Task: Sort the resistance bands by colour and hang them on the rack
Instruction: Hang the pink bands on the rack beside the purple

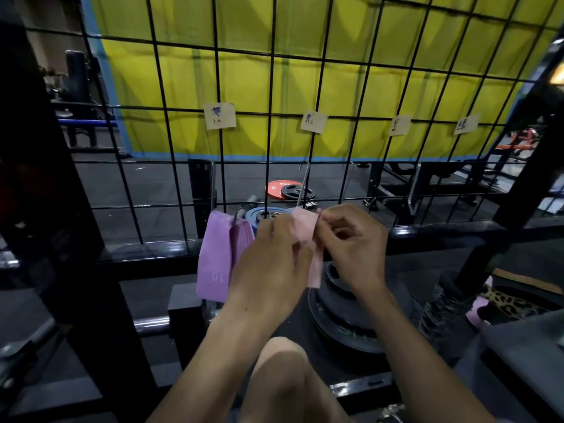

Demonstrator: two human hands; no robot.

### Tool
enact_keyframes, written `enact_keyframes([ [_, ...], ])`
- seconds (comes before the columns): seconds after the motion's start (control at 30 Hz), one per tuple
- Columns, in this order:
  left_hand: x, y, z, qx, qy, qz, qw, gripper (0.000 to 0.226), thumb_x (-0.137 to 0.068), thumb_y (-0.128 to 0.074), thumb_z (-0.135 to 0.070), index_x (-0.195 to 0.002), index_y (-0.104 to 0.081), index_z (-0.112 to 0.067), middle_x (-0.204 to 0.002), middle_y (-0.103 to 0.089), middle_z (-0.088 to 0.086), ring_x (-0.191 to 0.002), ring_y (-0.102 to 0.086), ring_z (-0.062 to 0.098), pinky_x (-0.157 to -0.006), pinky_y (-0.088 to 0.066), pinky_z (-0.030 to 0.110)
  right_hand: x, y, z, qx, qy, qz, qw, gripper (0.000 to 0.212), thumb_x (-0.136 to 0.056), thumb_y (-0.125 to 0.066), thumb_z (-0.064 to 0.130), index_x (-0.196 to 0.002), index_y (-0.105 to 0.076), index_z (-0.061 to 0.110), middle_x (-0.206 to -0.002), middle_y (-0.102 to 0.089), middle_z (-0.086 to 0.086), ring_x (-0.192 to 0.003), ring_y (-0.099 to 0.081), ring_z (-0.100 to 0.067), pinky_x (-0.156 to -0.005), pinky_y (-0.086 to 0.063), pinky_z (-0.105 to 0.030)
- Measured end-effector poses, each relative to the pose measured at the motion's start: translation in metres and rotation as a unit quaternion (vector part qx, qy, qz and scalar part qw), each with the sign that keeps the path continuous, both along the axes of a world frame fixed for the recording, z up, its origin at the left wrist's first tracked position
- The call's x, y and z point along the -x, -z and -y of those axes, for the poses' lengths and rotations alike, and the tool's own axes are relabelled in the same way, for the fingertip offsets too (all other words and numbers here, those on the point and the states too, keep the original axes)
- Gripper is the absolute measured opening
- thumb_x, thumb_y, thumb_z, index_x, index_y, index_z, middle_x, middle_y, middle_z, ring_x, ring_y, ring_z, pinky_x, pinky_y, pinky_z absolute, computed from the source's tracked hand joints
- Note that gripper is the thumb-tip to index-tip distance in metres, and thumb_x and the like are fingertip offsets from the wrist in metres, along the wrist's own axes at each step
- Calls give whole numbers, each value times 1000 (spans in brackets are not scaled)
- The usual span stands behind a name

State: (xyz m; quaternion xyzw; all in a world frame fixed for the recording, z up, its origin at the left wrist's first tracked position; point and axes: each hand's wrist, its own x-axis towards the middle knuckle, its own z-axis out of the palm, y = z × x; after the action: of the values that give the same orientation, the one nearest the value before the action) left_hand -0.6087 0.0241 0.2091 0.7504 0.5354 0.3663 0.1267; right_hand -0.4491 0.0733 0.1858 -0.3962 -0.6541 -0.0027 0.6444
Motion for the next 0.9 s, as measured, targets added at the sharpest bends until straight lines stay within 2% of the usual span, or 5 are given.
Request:
enact_keyframes([
  [0.07, 0, -10, 6, -71, -55, -46, 995, 37, -100, -44, -49, -133, -45, -31, -128, -51, -10, -102, -59, 16, -74, -50, 35, -2, -2, 1, -9, -5, 18, 1000, 8, -82, -74, -4, -79, -72, 3, -84, -69, -2, -76, -67, -14, -65, -55, -32],
  [0.17, -2, -21, -3, -193, -31, -20, 980, 28, -96, -56, -47, -119, -61, -32, -123, -57, -12, -105, -59, 15, -75, -53, 38, -5, -5, 1, -27, -26, 47, 998, 7, -85, -73, 8, -84, -73, 1, -87, -70, -4, -81, -67, -14, -69, -55, -30],
  [0.43, 0, -11, -33, -259, 31, -72, 963, 10, -89, -70, -28, -98, -69, -25, -95, -64, -10, -84, -60, 15, -65, -52, 39, -12, -7, 2, -39, -47, 79, 995, 3, -85, -77, -1, -86, -75, 0, -90, -70, -6, -84, -68, -16, -71, -53, -25],
  [0.77, 6, -2, -54, -376, 44, -150, 913, 9, -86, -65, -23, -85, -70, -16, -88, -65, -4, -85, -52, 17, -55, -47, 37, -18, -14, -3, 12, -107, 84, 991, 8, -83, -76, -5, -82, -73, 2, -90, -70, -7, -77, -67, -20, -63, -54, -34],
  [0.9, 6, 2, -59, -413, 64, -168, 893, 8, -87, -69, -19, -83, -67, -13, -90, -65, -2, -85, -52, 20, -62, -39, 30, -20, -2, -4, -27, -85, 90, 992, 5, -84, -76, -3, -88, -75, 0, -96, -73, -7, -87, -70, -17, -73, -57, -29],
])
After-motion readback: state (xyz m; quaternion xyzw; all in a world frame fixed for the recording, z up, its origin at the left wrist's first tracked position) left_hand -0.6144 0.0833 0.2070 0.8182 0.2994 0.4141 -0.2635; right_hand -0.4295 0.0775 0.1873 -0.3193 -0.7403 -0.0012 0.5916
